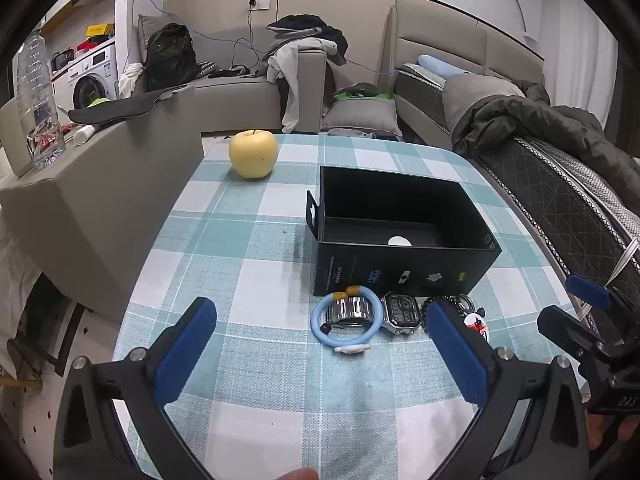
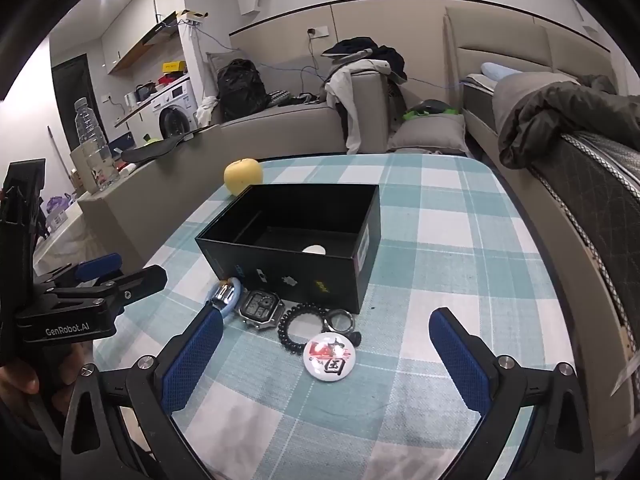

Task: Organize jewelry
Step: 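Move both tools toward the jewelry in front of the black box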

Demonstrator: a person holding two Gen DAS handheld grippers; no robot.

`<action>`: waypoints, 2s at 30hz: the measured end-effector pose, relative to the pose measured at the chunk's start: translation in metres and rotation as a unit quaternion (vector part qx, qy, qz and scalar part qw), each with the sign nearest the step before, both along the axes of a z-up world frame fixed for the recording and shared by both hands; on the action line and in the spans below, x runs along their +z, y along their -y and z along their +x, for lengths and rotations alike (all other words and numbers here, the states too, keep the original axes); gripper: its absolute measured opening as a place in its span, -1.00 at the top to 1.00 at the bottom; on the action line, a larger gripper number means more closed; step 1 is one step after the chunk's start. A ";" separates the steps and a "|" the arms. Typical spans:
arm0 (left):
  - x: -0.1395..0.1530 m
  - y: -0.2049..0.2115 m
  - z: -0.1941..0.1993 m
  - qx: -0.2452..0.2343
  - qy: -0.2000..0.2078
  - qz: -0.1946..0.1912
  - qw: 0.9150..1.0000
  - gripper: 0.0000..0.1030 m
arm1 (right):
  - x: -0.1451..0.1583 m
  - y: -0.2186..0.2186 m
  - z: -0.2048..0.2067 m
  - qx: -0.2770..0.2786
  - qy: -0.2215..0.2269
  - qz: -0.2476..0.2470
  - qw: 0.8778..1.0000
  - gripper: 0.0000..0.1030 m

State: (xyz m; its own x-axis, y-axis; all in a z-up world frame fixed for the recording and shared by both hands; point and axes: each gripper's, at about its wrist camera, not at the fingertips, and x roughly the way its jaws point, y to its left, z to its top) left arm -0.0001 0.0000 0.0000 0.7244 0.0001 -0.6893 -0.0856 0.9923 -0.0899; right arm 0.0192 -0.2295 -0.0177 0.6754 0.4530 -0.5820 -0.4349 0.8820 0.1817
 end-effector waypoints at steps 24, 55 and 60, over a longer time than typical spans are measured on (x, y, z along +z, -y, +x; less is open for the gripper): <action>0.000 0.000 0.002 0.004 0.002 -0.002 1.000 -0.98 | -0.005 -0.002 0.003 0.001 -0.017 -0.008 1.000 -1.00; -0.028 0.000 0.019 -0.003 -0.060 -0.021 0.998 -0.98 | -0.048 -0.007 0.026 0.018 -0.107 -0.023 0.994 -0.84; -0.035 -0.001 0.024 -0.008 -0.071 -0.030 0.997 -0.97 | -0.057 -0.016 0.026 0.033 -0.123 -0.034 0.991 -0.62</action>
